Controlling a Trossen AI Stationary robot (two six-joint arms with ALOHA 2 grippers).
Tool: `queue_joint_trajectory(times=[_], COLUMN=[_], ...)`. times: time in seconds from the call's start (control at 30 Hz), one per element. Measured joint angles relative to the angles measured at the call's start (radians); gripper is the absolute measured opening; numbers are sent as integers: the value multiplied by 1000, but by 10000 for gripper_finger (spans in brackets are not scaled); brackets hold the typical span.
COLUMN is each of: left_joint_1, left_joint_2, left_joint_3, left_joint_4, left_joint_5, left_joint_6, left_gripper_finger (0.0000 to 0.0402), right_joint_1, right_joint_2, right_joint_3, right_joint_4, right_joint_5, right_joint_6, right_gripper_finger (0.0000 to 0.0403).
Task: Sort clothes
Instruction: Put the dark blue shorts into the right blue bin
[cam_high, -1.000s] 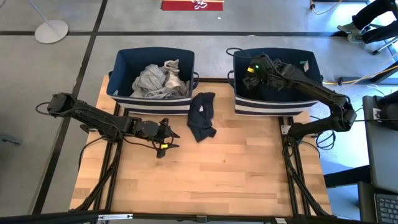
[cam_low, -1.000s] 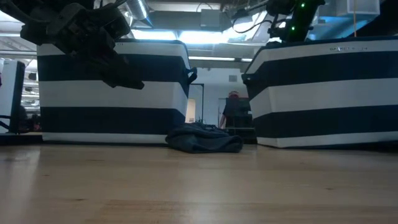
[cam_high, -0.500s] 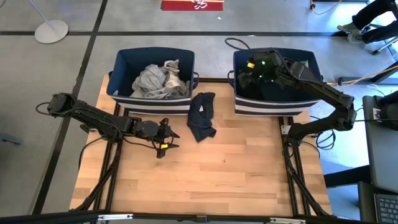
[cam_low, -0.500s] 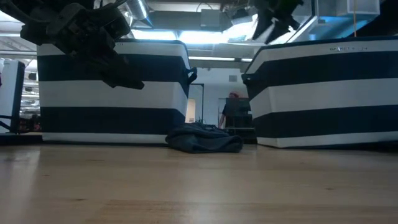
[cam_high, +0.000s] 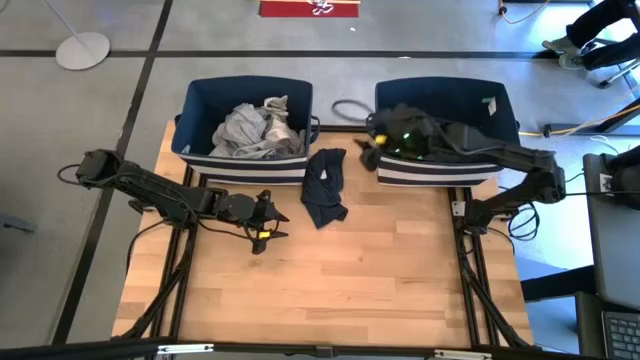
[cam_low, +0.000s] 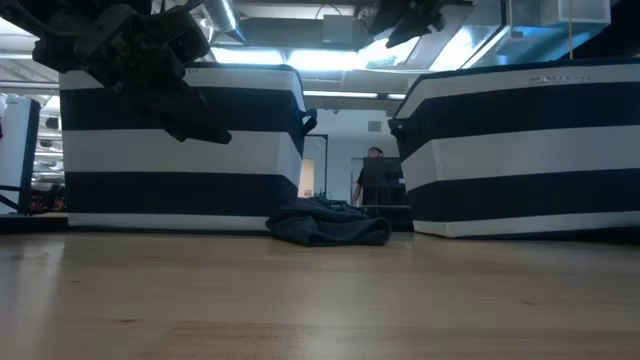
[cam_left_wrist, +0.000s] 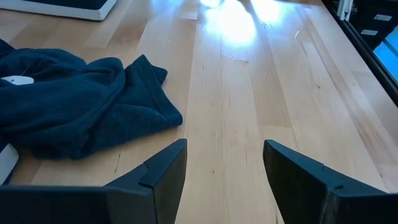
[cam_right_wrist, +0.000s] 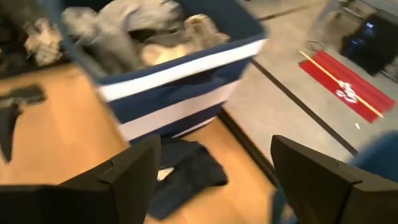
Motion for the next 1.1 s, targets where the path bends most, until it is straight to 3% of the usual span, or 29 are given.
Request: queue_joint_trajectory(times=[0.5, 0.8, 1.1], left_joint_1=[0, 0, 0], left_joint_2=[0, 0, 0], left_joint_3=[0, 0, 0], left_joint_4=[-10, -19, -26], left_joint_5=[0, 0, 0], left_joint_6=[15, 20, 23], left_gripper_finger=[200, 200, 200], right_joint_1=[170, 180, 157], right_joint_2=[315, 462, 566], right_joint_3=[-1, -4, -91], right_joint_4=[109, 130, 316], right_joint_5=[-53, -62, -71], right_joint_6=[-166, -165, -102], right_gripper_finger=[303, 303, 303])
